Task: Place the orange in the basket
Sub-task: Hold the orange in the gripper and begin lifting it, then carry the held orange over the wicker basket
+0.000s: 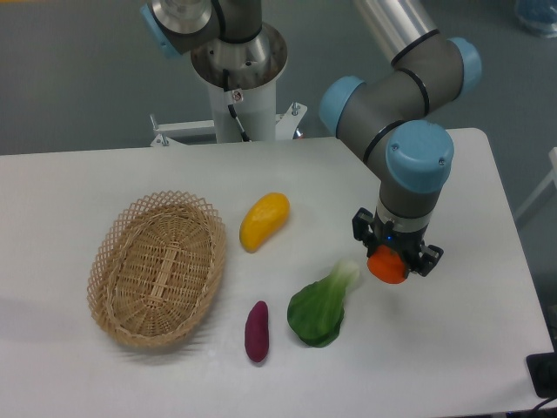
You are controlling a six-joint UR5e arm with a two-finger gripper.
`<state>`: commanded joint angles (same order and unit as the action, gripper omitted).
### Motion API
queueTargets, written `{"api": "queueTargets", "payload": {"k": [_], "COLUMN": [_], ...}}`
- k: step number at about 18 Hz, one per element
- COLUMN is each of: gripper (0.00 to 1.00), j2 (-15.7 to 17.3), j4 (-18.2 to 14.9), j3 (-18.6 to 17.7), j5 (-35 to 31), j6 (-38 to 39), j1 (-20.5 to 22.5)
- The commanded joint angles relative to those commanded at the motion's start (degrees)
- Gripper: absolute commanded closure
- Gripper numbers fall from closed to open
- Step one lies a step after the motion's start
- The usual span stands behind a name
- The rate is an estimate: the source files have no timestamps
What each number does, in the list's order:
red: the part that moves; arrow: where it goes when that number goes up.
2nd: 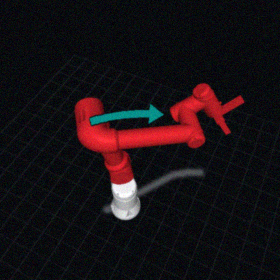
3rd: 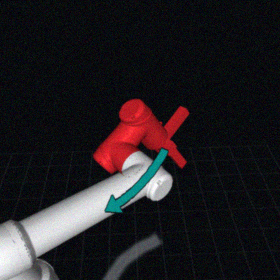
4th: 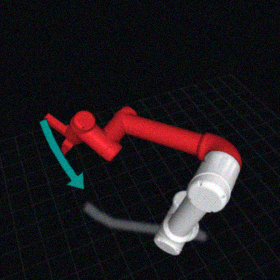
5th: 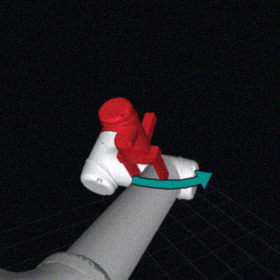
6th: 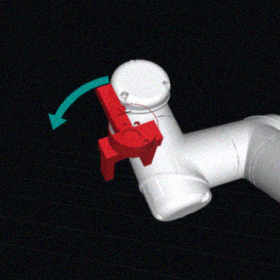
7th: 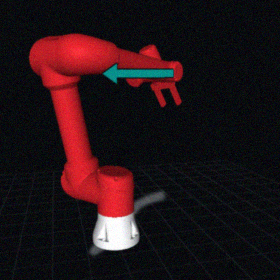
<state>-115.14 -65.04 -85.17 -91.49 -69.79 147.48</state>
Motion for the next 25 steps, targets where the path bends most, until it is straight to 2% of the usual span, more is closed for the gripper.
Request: {"api": "queueTargets", "payload": {"k": [11, 17, 22, 25], "gripper": [0.39, 0.39, 0.39, 0.39], "j2": [-0.18, 0.09, 0.17, 0.18], "j4": [-0.09, 0.0, 0.0, 1.31], "j3": [0.0, -1.23, -1.67, -1.67], "j5": [0.0, 0.0, 0.0, 0.09], "j6": [-0.09, 0.17, 1.84, 8.24], "j1": [-0.09, -0.17, -2.63, -5.88]}}
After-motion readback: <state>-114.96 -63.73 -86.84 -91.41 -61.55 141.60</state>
